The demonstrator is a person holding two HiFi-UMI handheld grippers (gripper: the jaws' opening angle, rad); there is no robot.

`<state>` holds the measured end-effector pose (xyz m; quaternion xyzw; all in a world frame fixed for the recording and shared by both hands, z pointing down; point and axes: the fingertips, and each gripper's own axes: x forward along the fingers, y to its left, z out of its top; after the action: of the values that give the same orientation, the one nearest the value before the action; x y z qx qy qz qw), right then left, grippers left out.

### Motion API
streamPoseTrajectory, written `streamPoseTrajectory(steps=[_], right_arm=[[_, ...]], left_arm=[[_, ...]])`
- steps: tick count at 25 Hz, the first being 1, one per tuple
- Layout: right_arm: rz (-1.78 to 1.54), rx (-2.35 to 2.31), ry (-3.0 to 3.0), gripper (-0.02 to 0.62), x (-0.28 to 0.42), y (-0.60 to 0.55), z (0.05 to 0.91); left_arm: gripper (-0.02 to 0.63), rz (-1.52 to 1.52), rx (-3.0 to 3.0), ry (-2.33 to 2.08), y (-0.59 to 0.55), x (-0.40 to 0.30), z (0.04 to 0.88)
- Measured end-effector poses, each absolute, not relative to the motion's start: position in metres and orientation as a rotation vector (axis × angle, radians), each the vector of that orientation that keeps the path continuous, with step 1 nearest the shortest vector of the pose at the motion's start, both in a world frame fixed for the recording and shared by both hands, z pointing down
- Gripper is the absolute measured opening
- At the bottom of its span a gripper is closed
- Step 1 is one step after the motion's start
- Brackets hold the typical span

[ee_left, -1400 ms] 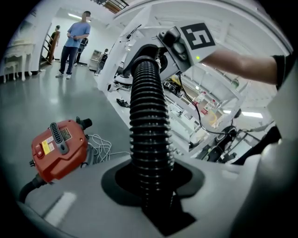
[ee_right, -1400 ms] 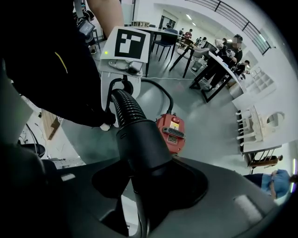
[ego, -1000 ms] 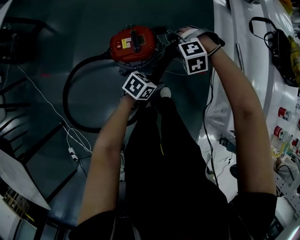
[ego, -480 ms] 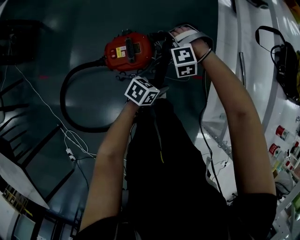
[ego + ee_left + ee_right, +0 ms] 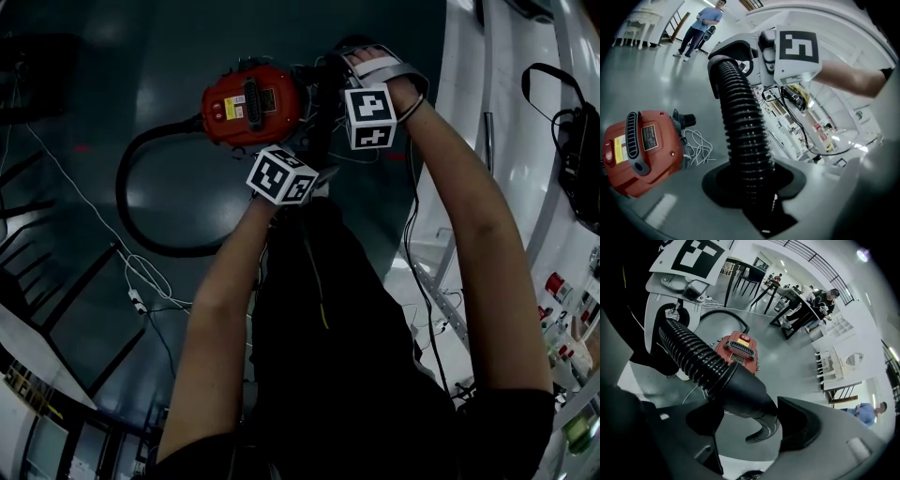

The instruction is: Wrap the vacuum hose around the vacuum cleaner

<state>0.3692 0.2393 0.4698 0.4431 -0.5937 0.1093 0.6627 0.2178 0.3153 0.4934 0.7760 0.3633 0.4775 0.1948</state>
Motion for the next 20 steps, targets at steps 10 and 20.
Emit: streamPoseTrajectory(steps=[10, 20], right_arm=[[0.337, 1.044, -1.381, 0.382, 0.390, 0.237, 0.484], [0.481, 1.241, -1.409, 0.251, 0.404, 0.241, 0.490]], left_arm=[[0.137, 1.250, 2.110, 0.881, 0.290, 0.256, 0.496], [0.135, 1.038, 2.116, 0.594, 0.243, 0.324, 0.487]])
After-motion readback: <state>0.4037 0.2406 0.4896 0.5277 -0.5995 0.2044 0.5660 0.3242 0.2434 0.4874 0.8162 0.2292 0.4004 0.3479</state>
